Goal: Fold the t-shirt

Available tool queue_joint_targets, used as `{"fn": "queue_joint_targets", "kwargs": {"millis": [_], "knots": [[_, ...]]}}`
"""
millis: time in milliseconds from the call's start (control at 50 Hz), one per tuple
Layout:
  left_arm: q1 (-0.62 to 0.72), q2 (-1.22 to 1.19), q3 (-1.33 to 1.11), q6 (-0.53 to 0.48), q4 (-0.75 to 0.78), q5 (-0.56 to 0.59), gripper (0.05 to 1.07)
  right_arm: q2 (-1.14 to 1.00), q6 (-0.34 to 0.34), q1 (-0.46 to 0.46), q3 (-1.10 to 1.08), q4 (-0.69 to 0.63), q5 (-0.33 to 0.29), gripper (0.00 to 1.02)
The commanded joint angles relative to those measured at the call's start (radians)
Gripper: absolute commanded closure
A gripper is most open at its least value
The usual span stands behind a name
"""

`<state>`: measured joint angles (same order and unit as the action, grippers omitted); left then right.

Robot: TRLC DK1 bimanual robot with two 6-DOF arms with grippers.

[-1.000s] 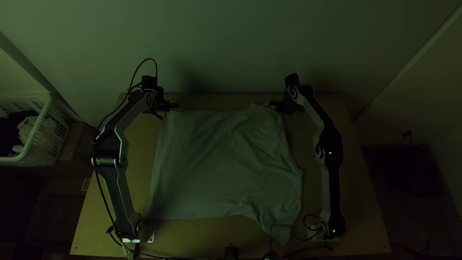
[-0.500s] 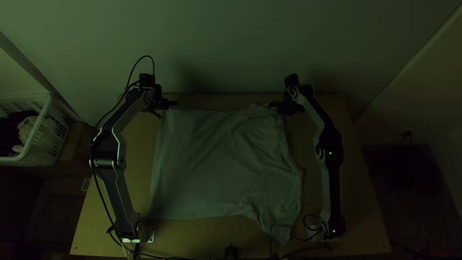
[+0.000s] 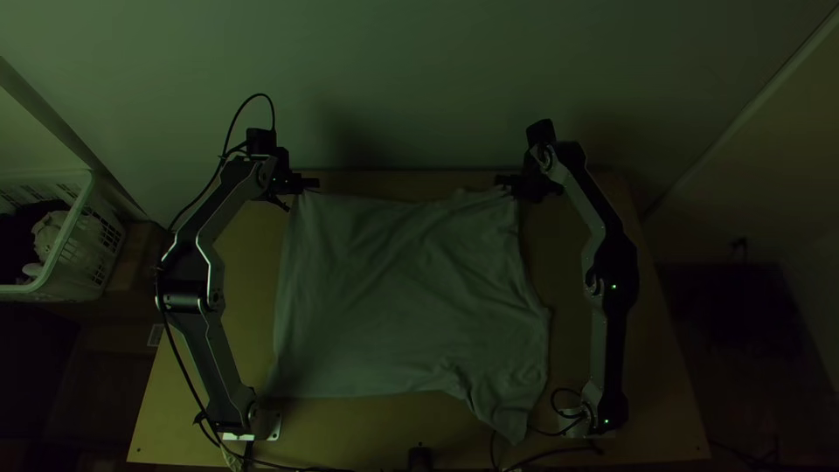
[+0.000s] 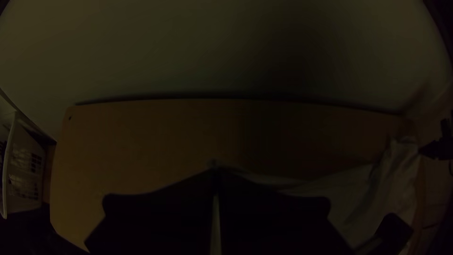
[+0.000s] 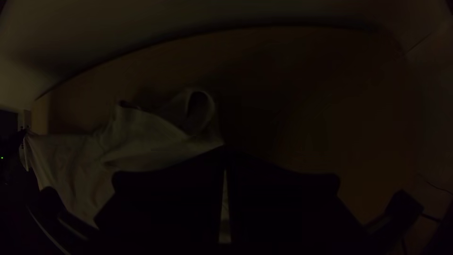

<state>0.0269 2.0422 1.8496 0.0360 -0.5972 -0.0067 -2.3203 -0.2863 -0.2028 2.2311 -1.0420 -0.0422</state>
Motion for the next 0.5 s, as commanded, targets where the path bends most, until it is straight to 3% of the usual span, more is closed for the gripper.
{"fn": "queue_joint_targets", "kwargs": {"millis": [0,480], "knots": [[-0.016,-0.054,-0.044,0.028,-0.003,0.004,1.05,0.062,0.009,0.005,-0.041,-0.023,0.007,1.00],[-0.058,-0.211,-0.271,0.025,0.056,0.037,1.05,0.180,0.036,-0.003,-0.217,-0.016,0.034,1.00]]}}
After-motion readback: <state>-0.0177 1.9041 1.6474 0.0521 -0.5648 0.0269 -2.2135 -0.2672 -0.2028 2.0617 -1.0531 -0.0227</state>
